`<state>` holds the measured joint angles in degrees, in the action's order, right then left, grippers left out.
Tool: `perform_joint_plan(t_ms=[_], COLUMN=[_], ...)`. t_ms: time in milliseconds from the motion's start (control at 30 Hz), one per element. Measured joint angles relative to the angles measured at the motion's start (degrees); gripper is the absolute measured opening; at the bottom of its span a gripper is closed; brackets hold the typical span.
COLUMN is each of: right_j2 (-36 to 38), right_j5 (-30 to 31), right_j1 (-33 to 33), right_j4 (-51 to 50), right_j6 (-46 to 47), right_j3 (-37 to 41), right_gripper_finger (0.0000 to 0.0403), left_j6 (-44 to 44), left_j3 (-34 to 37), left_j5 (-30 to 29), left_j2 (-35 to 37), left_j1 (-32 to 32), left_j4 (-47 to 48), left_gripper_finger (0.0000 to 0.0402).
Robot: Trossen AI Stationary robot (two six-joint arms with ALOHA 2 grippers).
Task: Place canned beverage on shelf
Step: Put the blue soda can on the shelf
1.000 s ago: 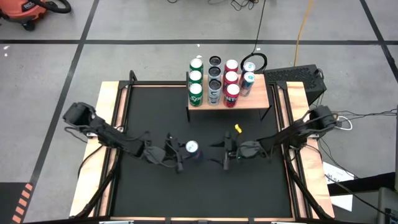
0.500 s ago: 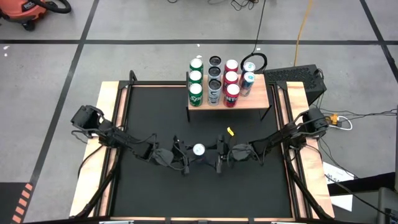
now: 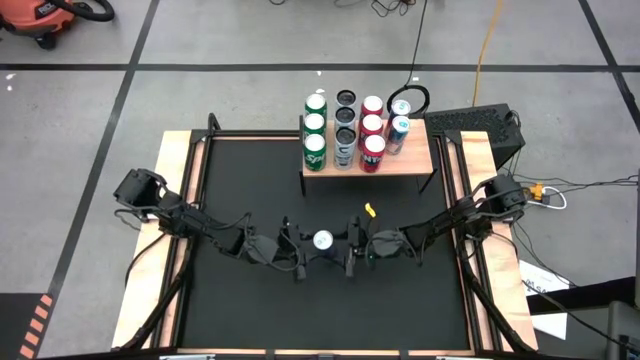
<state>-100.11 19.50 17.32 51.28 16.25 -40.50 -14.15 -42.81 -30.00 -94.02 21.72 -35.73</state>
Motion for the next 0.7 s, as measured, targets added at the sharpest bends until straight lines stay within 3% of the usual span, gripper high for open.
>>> perform_joint_plan(t_ms=[233, 433, 533, 700], right_j2=[-0.05, 1.12, 4.97, 15.92], right_j5=[-0.28, 3.04, 5.03, 9.69], right_j1=[0.02, -0.16, -0.94, -2.97], right_j4=[5.42, 21.88, 25.52, 21.67], right_j6=[-2.09, -2.95, -3.87, -8.08], right_j3=[1.62, 12.14, 17.61, 23.31], right_gripper_finger=[0.0203, 0.0208, 0.0209, 0.0208], left_j6=[0.11, 2.97, 4.27, 5.10], left_j3=[-0.02, 0.11, 0.09, 0.11], left_j5=[-0.61, -4.79, -5.56, -6.32], left_j2=[0.02, 1.53, 2.92, 3.13], left_j1=[0.03, 0.17, 0.10, -0.48], left_j4=[-0.85, 1.86, 2.36, 2.65], left_gripper_finger=[0.0223, 0.0299, 0.0329, 0.0342])
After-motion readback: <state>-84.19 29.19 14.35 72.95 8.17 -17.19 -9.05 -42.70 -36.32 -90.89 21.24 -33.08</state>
